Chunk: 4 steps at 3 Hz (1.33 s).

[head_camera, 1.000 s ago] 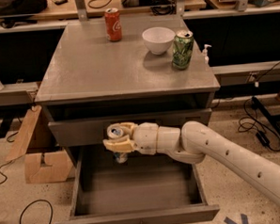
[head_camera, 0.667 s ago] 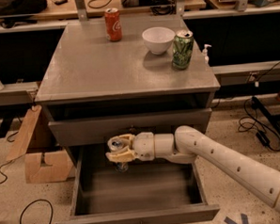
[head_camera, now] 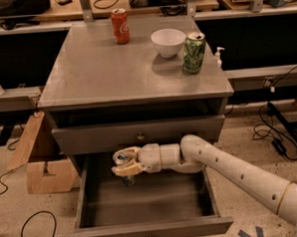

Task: Place redbull can into middle drawer

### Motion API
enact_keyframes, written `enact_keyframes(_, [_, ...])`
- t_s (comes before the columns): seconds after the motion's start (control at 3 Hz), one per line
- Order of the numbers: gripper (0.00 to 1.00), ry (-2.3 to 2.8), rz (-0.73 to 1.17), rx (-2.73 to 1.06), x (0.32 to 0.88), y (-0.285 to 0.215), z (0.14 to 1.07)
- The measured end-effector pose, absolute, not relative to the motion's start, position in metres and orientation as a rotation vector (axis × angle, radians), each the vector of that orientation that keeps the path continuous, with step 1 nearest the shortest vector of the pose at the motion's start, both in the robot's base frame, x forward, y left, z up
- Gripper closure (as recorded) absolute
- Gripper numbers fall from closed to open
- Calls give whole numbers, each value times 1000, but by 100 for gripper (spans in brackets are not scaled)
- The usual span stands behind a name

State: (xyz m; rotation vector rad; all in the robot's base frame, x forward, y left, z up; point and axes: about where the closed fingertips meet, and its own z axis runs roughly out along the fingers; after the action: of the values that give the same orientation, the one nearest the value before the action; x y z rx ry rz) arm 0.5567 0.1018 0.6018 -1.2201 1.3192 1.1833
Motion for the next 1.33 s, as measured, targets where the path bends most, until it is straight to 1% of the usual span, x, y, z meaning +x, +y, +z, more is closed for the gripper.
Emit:
enact_keyframes(0.33, [100, 1323, 1204, -1195, 556, 108, 586])
enact_keyframes(1.33, [100, 1198, 1220, -1209, 572, 151, 507])
